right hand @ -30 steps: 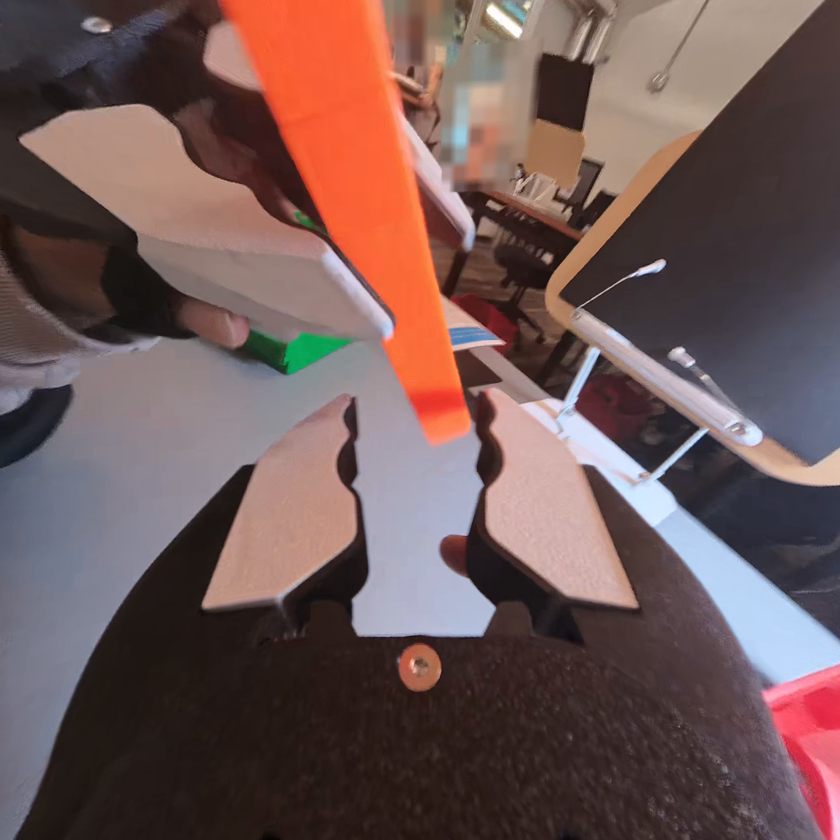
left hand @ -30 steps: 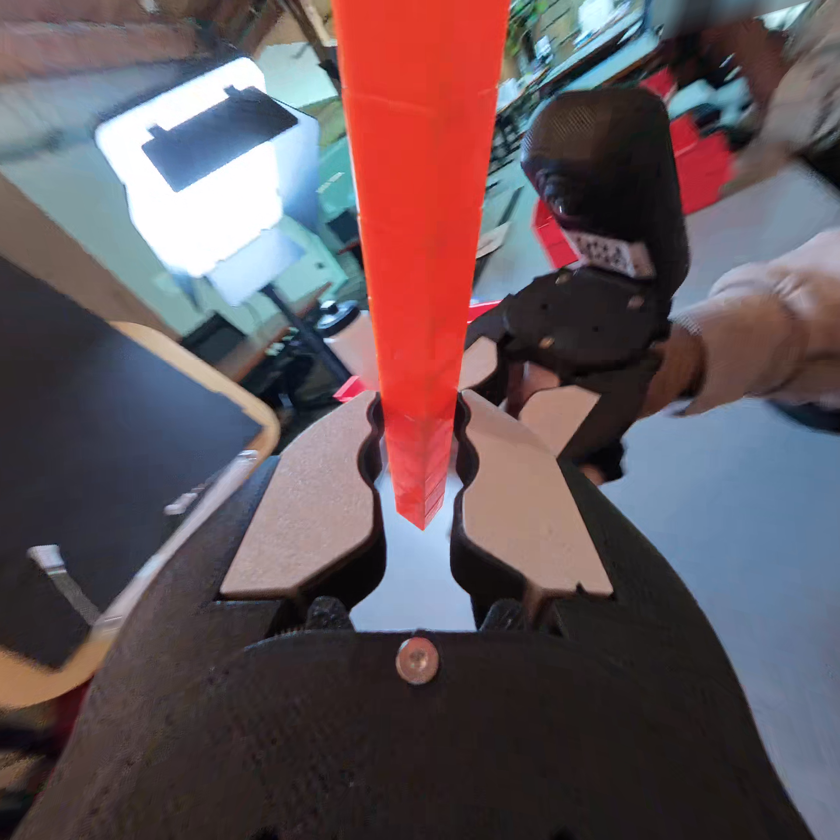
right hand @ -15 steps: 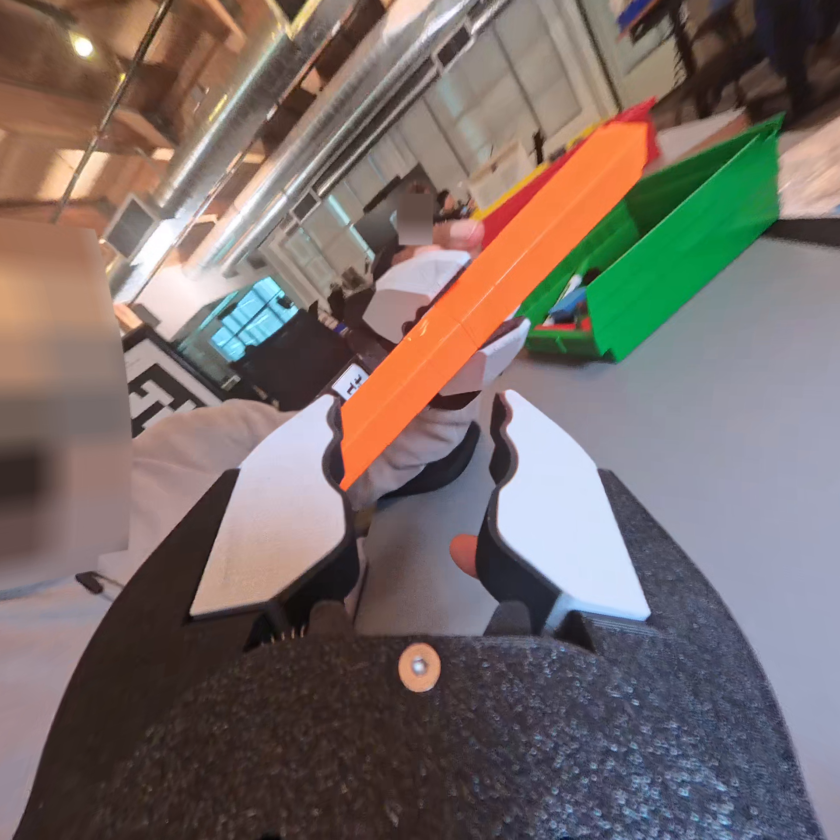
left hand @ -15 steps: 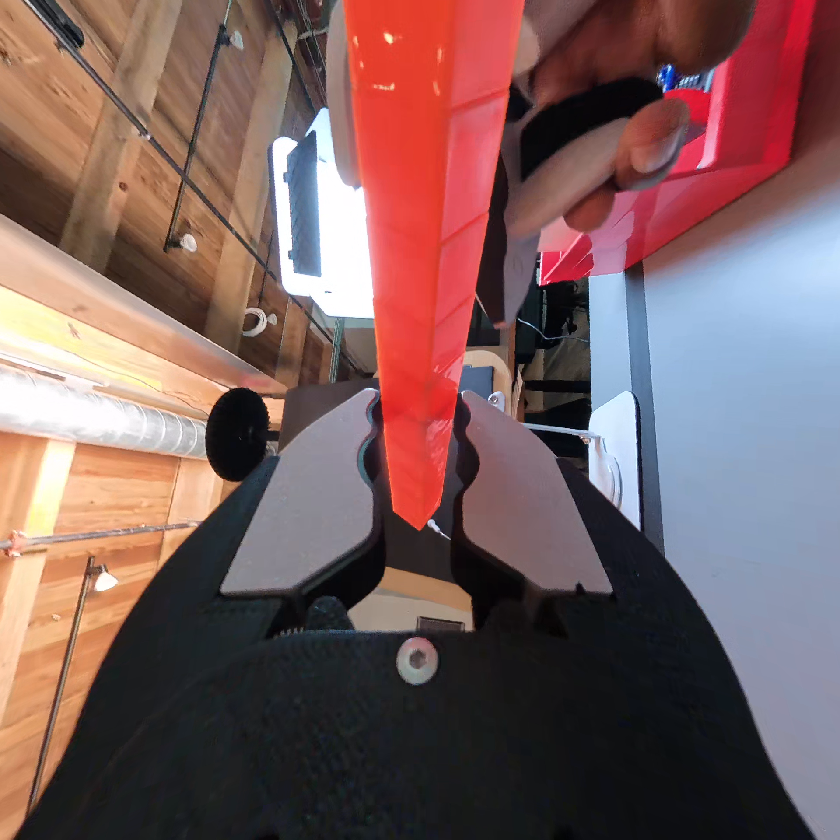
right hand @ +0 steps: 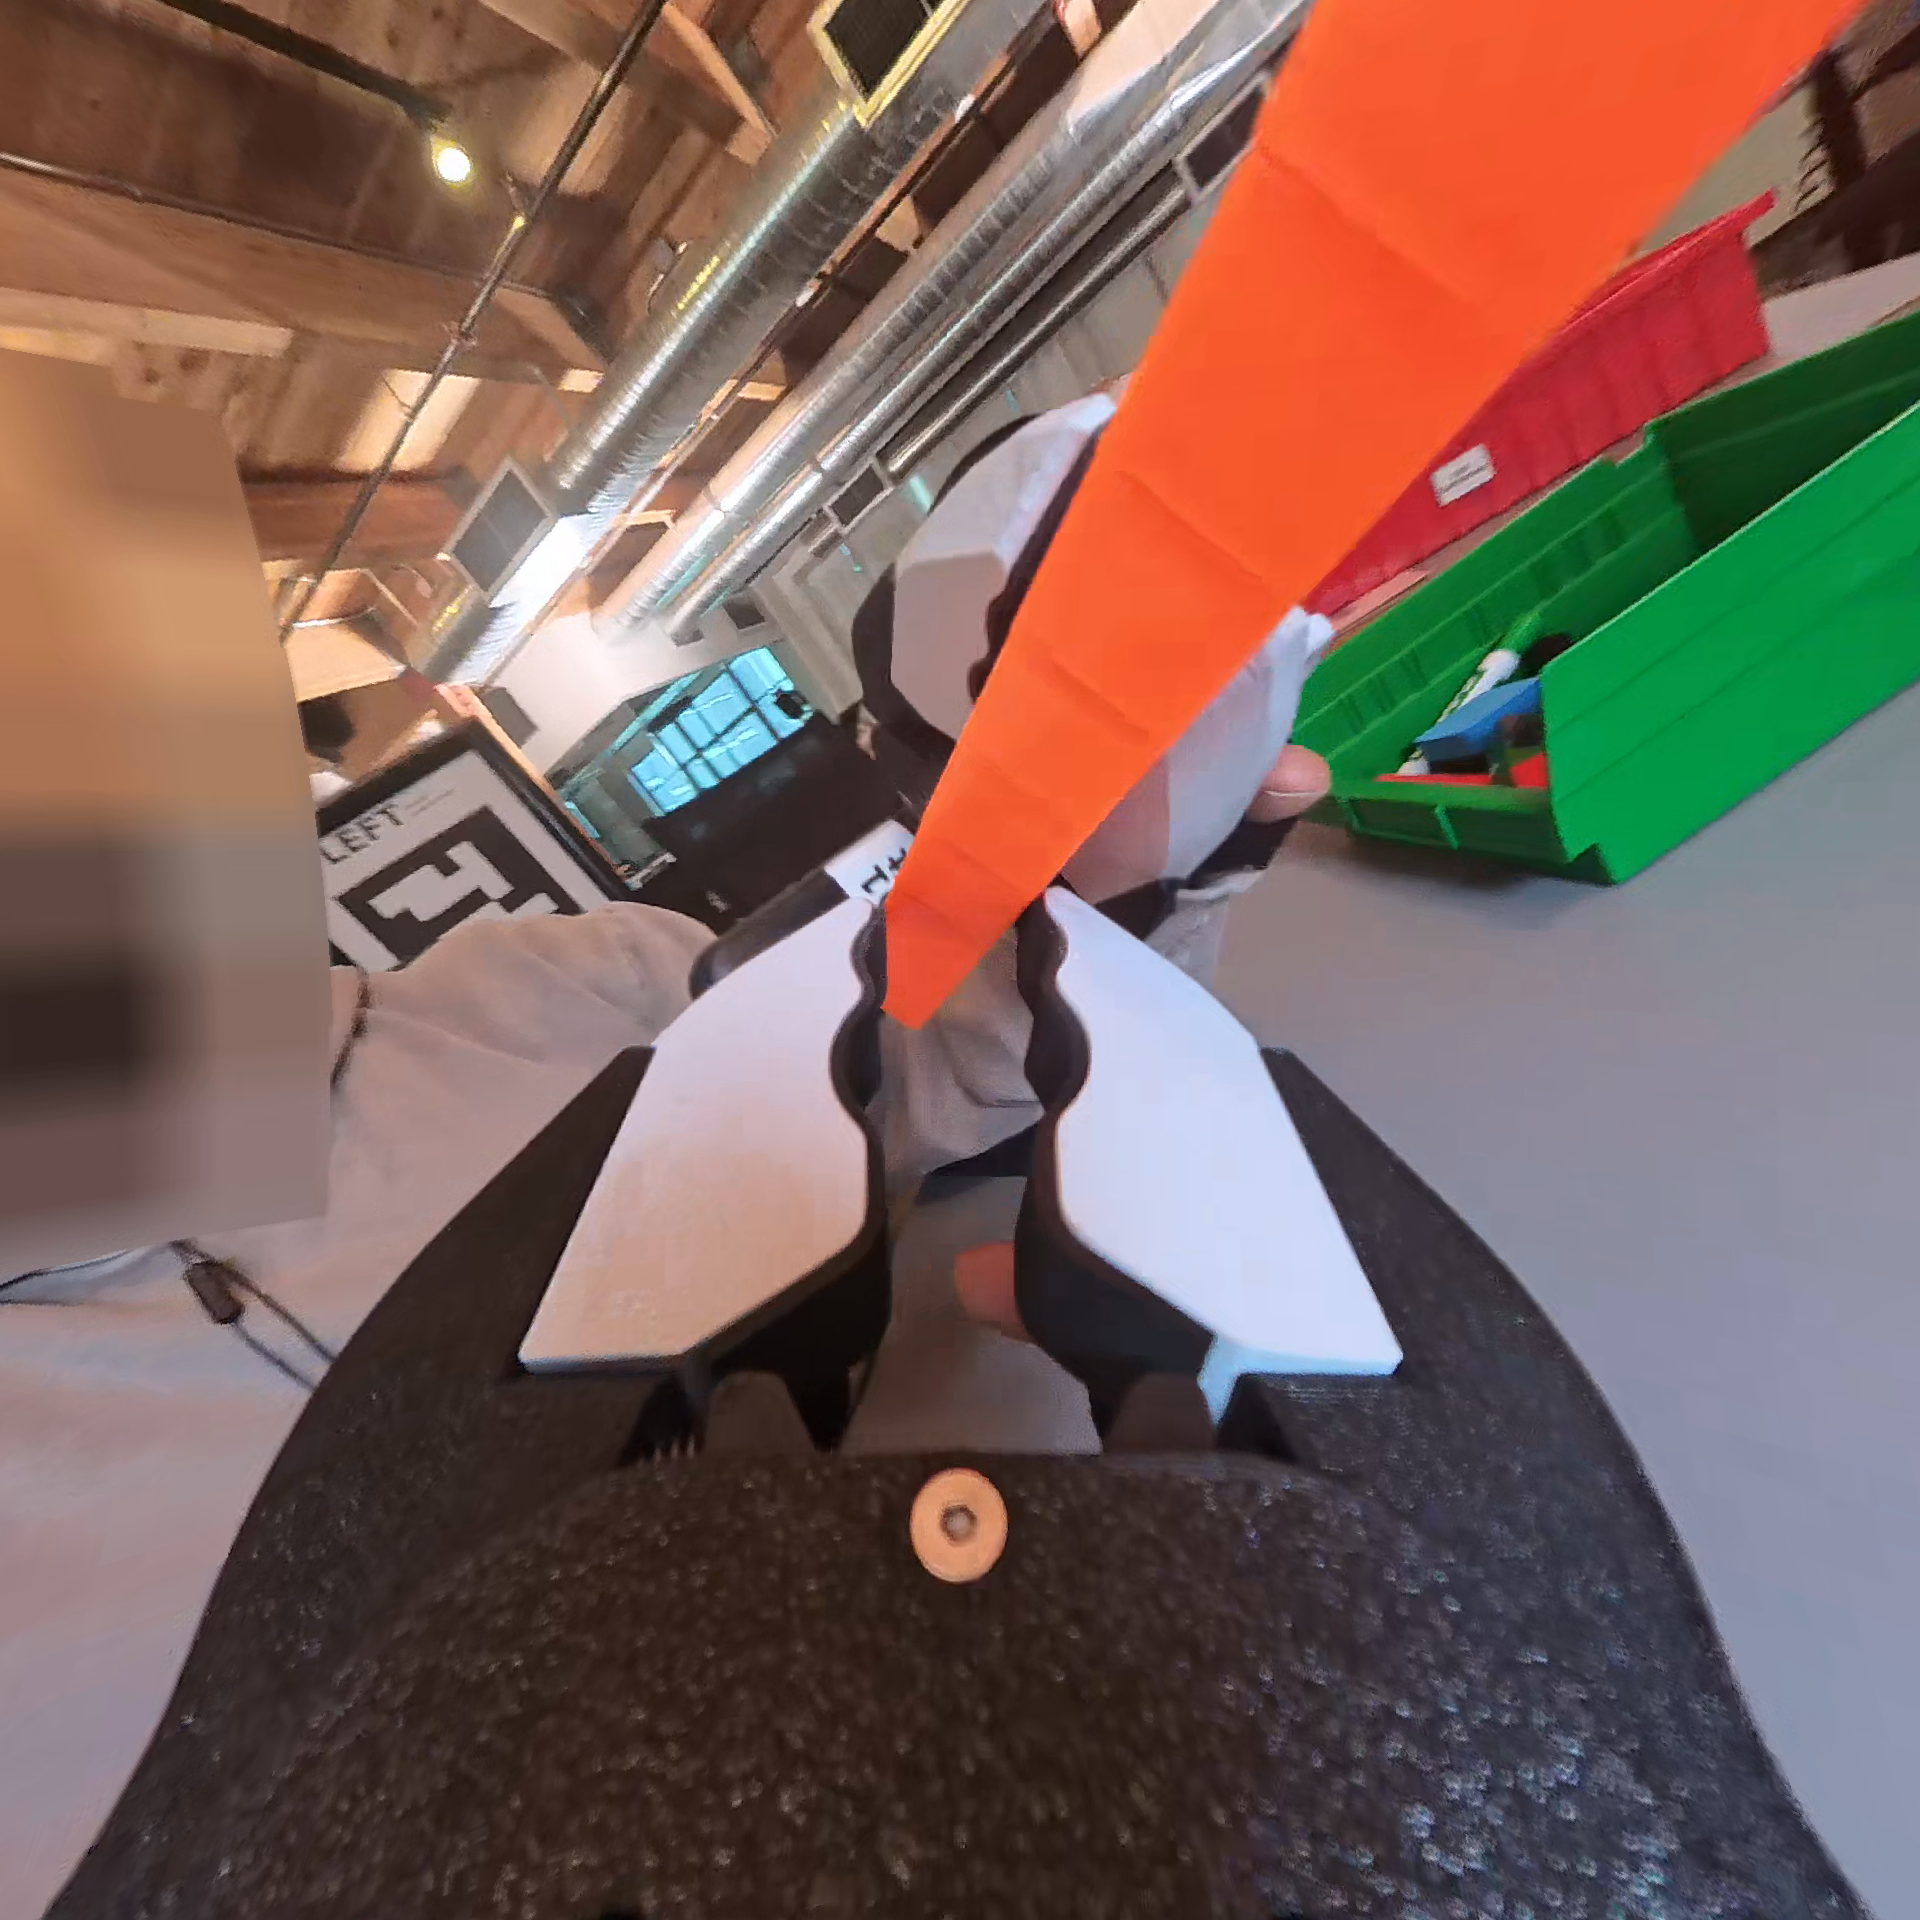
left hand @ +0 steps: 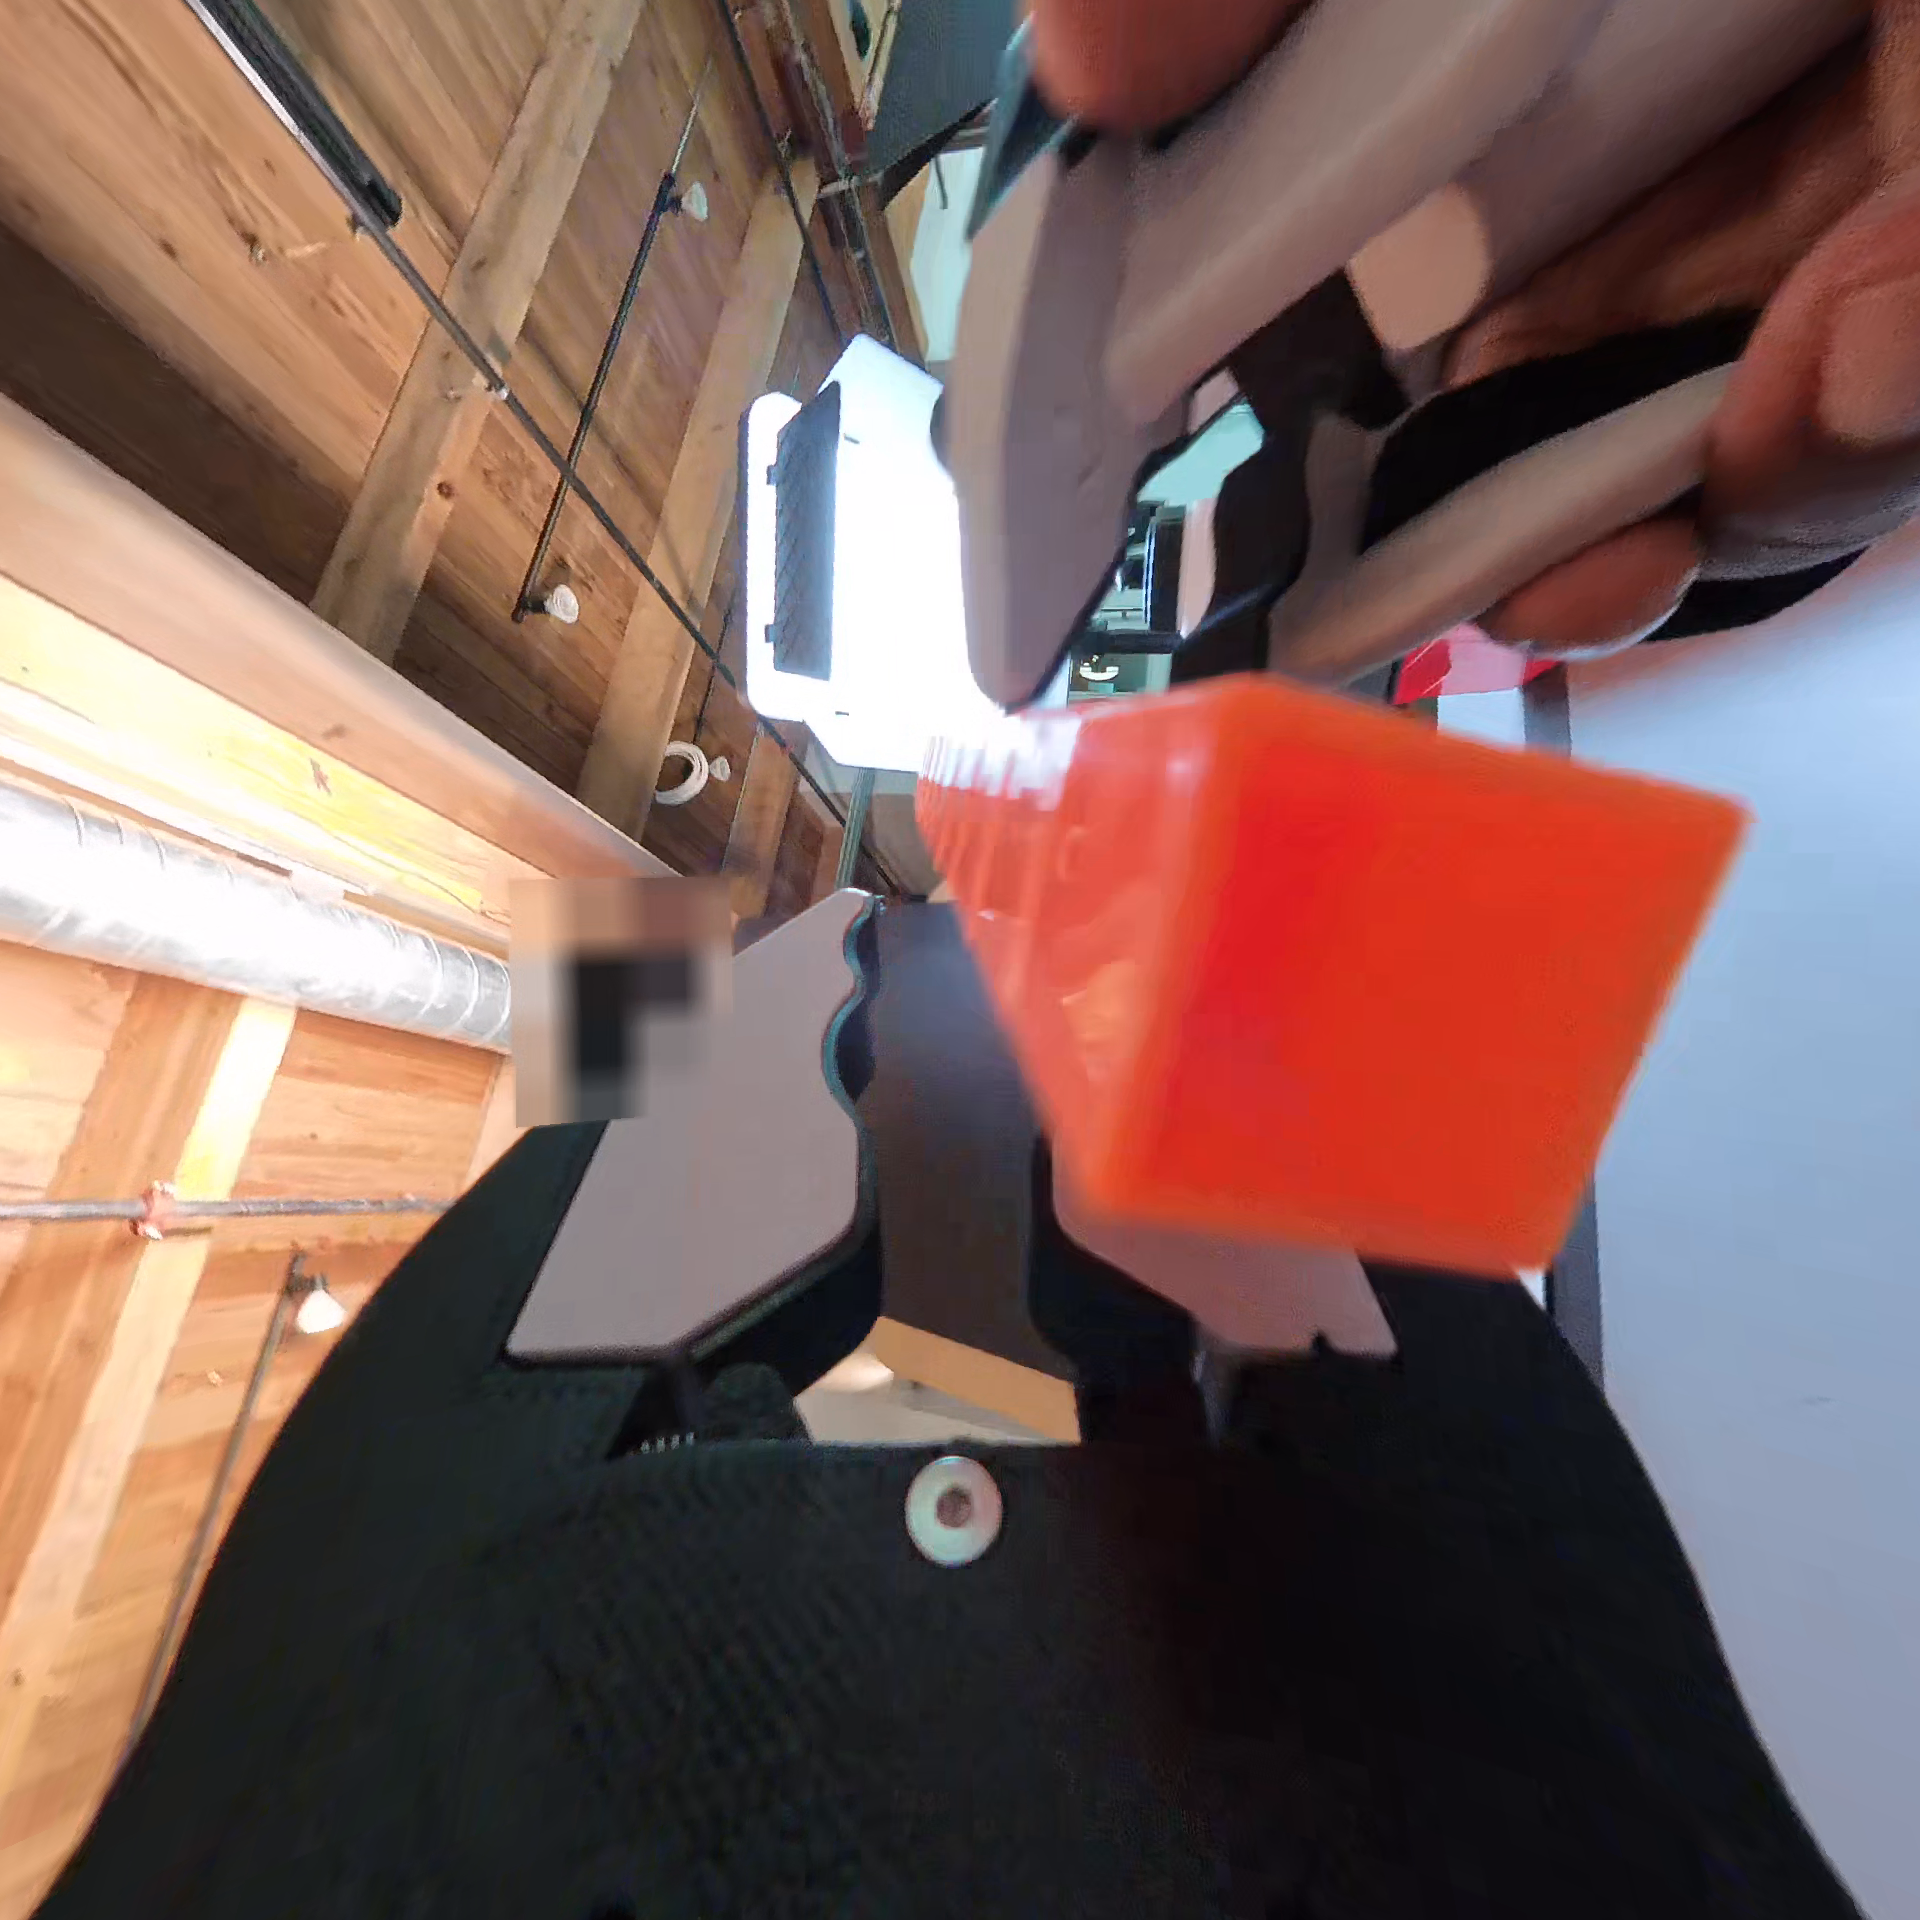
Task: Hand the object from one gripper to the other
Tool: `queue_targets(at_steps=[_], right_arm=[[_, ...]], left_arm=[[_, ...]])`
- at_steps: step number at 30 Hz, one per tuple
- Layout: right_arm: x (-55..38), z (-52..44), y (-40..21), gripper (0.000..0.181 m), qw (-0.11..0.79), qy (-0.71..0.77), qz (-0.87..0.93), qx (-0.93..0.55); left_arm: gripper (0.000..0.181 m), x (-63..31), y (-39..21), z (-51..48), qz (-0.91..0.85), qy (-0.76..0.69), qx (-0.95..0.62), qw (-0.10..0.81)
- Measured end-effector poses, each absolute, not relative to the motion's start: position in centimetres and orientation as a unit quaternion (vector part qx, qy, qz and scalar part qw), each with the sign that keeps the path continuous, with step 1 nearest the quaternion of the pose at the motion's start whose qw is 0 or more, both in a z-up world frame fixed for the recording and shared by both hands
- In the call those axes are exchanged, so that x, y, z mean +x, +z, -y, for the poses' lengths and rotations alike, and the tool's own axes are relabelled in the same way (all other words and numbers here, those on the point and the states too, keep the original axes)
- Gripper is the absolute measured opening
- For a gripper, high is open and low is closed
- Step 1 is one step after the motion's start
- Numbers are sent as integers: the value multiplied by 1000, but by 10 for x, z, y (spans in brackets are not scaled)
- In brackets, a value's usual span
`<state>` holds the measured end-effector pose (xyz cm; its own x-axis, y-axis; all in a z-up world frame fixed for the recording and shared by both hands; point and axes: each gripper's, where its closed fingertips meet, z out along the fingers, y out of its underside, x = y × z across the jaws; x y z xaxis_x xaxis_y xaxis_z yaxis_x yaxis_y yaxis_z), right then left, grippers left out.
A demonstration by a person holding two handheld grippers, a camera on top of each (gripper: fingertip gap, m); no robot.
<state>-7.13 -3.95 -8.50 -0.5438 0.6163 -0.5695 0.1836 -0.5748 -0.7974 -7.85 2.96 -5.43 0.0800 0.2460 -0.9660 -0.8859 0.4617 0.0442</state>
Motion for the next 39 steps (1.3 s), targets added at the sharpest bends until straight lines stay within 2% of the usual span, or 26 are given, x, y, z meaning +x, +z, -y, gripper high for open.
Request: queue_targets(at_steps=[1, 3, 5, 7, 9, 10, 14, 32, 35, 39], right_arm=[[-71, 35, -85, 12, 163, 751, 442, -463], [-72, 22, -88, 4, 231, 711, 459, -480], [-71, 5, -92, 0, 314, 645, 487, -497], [-70, -21, -104, 2, 401, 541, 518, -528], [-68, -37, -109, 8, 460, 479, 534, -523], [-69, -43, -111, 9, 482, 457, 535, -522], [-68, -50, -113, 10, 512, 439, 535, -509], [-47, -84, -94, 10, 600, 387, 483, -507], [-34, -100, -82, 11, 618, 392, 446, -516], [-20, -117, -70, 11, 621, 422, 397, -528]], left_arm=[[30, -85, -52, -32, -524, 414, -315, 675], [29, -103, -51, -43, -502, 374, -373, 685], [26, -119, -61, -57, -471, 242, -483, 697], [22, -104, -79, -49, -458, -34, -575, 677], [34, -76, -77, -24, -421, -328, -573, 622], [31, -73, -79, -23, -413, -379, -568, 602], [24, -77, -88, -27, -420, -362, -564, 611], [21, -114, -118, -75, -333, -281, -659, 613], [28, -132, -140, -100, -275, -235, -721, 591], [44, -146, -188, -131, -241, -153, -807, 518]])
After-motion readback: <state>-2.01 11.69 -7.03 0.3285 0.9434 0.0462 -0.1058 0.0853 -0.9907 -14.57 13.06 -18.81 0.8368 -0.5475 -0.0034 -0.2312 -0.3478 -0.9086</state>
